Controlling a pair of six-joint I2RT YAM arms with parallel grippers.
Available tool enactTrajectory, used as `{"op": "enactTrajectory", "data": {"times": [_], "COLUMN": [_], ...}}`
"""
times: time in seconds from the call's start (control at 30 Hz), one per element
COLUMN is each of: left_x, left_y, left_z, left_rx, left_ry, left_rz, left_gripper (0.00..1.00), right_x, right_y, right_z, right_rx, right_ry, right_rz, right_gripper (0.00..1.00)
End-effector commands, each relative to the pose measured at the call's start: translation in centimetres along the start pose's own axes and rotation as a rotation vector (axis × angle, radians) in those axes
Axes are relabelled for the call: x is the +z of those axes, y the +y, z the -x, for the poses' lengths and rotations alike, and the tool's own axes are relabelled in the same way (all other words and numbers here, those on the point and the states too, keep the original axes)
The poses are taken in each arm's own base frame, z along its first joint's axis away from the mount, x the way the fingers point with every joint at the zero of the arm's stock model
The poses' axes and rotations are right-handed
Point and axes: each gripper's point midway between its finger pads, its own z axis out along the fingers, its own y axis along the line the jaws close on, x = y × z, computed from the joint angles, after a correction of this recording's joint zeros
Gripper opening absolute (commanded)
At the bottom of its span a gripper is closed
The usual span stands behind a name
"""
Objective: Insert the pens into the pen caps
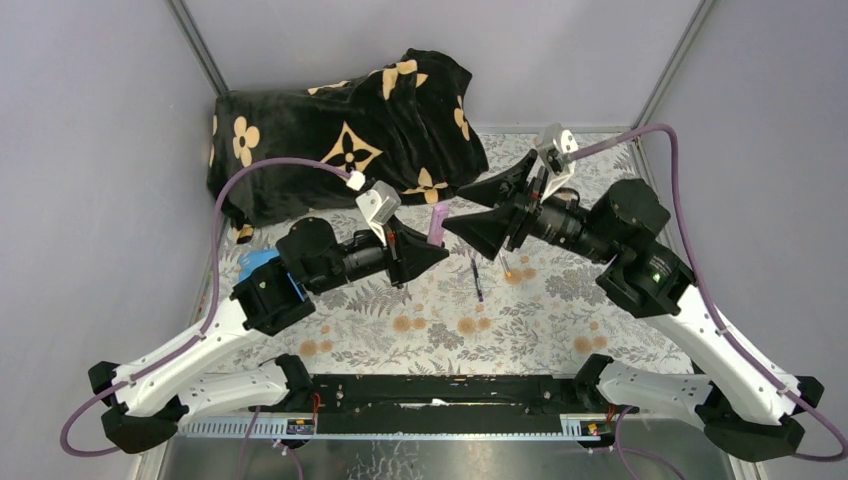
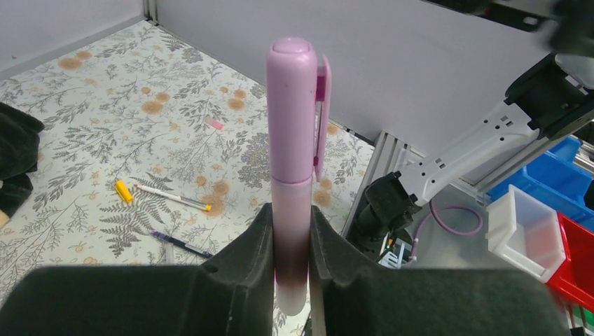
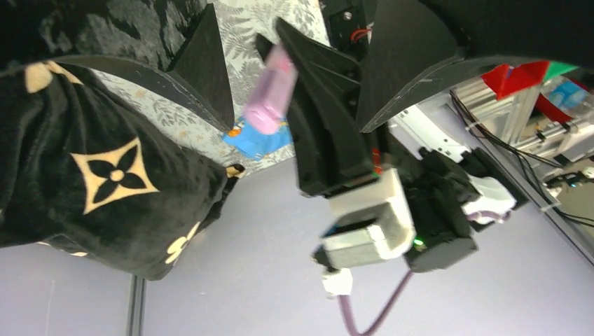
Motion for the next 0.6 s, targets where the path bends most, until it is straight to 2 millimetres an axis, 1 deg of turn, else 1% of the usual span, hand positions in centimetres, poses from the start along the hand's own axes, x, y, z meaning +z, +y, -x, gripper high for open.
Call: {"op": "enactTrajectory", "data": {"times": [0.0,0.03,0.1,0.17,0.23,0.3,0.4,0.57], "left_x": [-1.4,-1.6,-1.8,-1.9,-1.9,-1.8,-1.6,-1.0], "left_y": [-1.3,-1.3,-1.3,-1.3,-1.5,-1.7,-2.3,-2.9], "left_z": [1.8,1.8,1.8,1.6,1.5,1.4,1.3,1.2], "left_rx": [0.042,0.041,0.040,0.039,0.040,0.041,0.047,0.058], "left_ry": [-0.056,-0.061,-0.063,-0.058,-0.054,-0.046,-0.035,-0.019], "left_rz": [-0.046,-0.045,-0.044,-0.048,-0.059,-0.073,-0.107,-0.153], "left_gripper": [0.00,0.00,0.00,0.00,0.00,0.00,0.00,0.00], "right_x": [-0.6,-0.7,-1.0,-1.3,-1.4,-1.3,-1.2,-1.1], "right_y": [0.0,-0.2,0.2,1.2,1.8,2.1,2.0,1.8], "right_z": [1.9,2.4,3.0,3.5,3.5,3.5,3.2,1.9], "right_rx": [-0.053,-0.038,-0.017,-0.020,-0.032,-0.044,-0.057,-0.043], "right_ry": [0.010,0.002,-0.002,-0.015,-0.020,-0.022,-0.028,0.009], "right_rz": [0.136,0.169,0.273,0.384,0.446,0.483,0.497,0.528], "right_gripper": [0.72,0.72,0.72,0.72,0.72,0.73,0.73,0.73]}}
